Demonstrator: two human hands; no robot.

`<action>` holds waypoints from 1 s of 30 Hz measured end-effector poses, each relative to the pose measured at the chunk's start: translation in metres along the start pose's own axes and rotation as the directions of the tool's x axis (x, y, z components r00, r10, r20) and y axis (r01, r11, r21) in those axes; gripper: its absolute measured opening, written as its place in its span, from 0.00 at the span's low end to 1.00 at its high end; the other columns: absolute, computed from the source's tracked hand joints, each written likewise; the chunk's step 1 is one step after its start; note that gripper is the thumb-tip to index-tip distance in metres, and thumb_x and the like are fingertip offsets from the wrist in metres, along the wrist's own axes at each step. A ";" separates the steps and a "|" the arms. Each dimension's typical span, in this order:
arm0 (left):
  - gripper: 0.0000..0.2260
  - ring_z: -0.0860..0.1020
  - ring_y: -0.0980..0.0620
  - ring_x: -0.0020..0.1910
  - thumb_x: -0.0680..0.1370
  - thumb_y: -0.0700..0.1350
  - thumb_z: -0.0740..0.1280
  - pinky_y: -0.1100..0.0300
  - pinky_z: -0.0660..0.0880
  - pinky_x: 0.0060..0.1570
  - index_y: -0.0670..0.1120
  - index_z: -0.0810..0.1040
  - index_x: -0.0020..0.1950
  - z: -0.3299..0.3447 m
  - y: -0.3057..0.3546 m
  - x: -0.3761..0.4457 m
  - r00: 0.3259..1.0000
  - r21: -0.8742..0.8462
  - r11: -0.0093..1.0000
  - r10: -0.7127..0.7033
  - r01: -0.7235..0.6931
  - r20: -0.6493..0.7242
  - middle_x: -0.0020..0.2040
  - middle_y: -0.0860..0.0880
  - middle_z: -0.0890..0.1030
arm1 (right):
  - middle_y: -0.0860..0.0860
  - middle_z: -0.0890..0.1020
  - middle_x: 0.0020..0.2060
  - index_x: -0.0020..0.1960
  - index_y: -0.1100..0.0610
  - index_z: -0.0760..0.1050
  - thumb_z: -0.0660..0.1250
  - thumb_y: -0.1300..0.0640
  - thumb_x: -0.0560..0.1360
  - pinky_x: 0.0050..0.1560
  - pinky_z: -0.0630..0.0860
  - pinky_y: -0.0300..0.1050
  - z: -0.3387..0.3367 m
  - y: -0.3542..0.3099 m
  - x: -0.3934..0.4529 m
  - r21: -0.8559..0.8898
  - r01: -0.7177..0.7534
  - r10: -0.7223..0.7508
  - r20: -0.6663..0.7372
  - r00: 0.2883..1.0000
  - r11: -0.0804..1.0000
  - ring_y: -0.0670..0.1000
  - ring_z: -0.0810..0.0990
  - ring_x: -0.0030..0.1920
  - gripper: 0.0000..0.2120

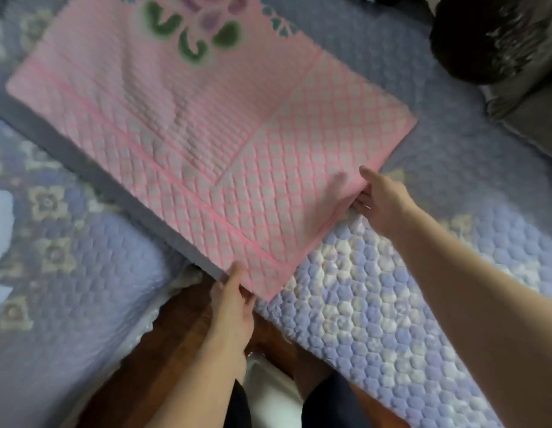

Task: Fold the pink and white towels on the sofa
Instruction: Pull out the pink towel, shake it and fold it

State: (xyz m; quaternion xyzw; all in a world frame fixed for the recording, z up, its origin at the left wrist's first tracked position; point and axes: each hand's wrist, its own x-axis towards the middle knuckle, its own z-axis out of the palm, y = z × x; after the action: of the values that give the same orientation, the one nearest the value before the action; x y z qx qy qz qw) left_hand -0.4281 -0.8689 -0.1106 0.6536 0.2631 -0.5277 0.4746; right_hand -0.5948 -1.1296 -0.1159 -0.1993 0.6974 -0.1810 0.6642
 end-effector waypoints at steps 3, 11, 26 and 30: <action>0.19 0.80 0.47 0.63 0.79 0.52 0.70 0.44 0.73 0.67 0.52 0.75 0.69 0.007 0.000 -0.004 0.990 0.027 0.998 -0.060 0.057 0.127 0.62 0.49 0.83 | 0.59 0.81 0.62 0.68 0.62 0.72 0.63 0.49 0.82 0.54 0.80 0.48 -0.003 -0.020 0.000 0.114 -0.054 0.033 0.186 0.982 0.992 0.54 0.84 0.55 0.21; 0.21 0.75 0.48 0.70 0.81 0.49 0.68 0.48 0.71 0.68 0.47 0.73 0.74 0.017 -0.009 -0.022 0.928 -0.170 0.979 0.166 -0.113 0.335 0.72 0.46 0.76 | 0.60 0.80 0.64 0.71 0.65 0.71 0.64 0.57 0.82 0.69 0.73 0.57 -0.017 -0.036 0.007 0.198 0.005 -0.069 0.320 0.945 0.980 0.58 0.81 0.63 0.20; 0.17 0.79 0.50 0.66 0.84 0.49 0.60 0.51 0.70 0.67 0.46 0.76 0.70 0.032 -0.078 -0.045 0.930 -0.066 0.967 -0.215 0.245 0.298 0.67 0.46 0.80 | 0.57 0.85 0.57 0.65 0.58 0.77 0.69 0.49 0.78 0.51 0.82 0.60 -0.069 -0.022 0.005 0.276 -0.046 0.038 0.035 0.999 0.960 0.58 0.85 0.56 0.20; 0.13 0.85 0.46 0.52 0.80 0.37 0.63 0.49 0.79 0.52 0.44 0.78 0.63 0.019 -0.058 -0.076 0.986 -0.162 0.975 -0.135 0.150 0.096 0.54 0.44 0.86 | 0.59 0.84 0.60 0.69 0.61 0.74 0.68 0.56 0.78 0.57 0.80 0.55 -0.048 -0.043 -0.028 0.230 -0.042 0.017 0.107 0.994 0.972 0.57 0.84 0.59 0.21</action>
State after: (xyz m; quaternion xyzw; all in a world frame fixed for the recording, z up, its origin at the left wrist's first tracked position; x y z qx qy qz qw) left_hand -0.5085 -0.8504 -0.0590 0.5677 0.3329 -0.5632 0.4997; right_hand -0.6403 -1.1526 -0.0669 -0.1193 0.6389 -0.2405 0.7210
